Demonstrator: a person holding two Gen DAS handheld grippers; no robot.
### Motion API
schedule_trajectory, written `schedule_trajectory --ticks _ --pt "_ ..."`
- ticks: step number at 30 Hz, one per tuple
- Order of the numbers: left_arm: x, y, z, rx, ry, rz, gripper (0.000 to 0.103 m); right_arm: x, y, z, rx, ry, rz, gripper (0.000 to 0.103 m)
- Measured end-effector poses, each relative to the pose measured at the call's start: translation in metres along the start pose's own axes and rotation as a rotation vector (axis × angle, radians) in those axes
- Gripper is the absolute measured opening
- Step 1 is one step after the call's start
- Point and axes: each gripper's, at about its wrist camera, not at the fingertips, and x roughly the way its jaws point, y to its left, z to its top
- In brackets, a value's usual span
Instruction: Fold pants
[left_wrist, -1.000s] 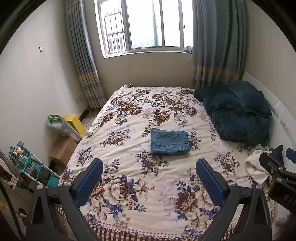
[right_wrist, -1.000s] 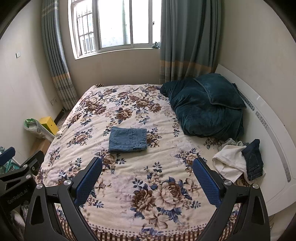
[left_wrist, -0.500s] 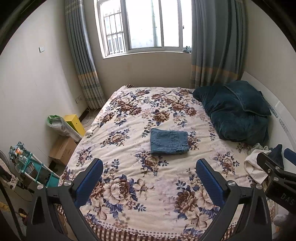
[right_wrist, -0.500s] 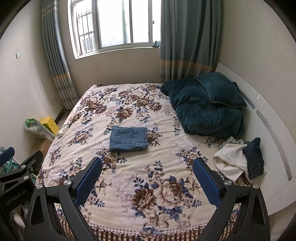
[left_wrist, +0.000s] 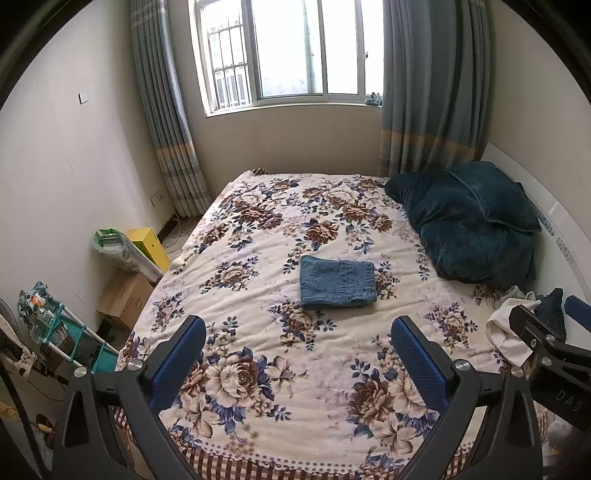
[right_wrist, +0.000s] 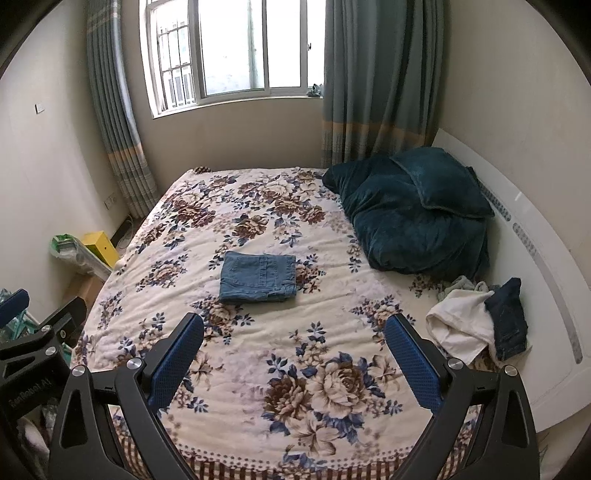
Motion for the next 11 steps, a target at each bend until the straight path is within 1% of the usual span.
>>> schedule_trajectory --ticks 4,8,11 --pt "0.0000 0.0001 0.0009 0.001 0.003 -0.003 0.103 -0.0009 0.0003 0.0009 -0.003 -0.002 0.005 0.101" --pt "-0.0013 -0.0007 0.0008 0.009 -0.019 0.002 0.103 -0.0007 0.0015 0.0013 -0.004 0.001 0.005 0.101" --pt "-0.0007 -0.0010 0.0023 0.004 -0.018 -0.003 0.103 -0.0004 0.0017 0.0017 -0.004 0.001 0.007 0.101"
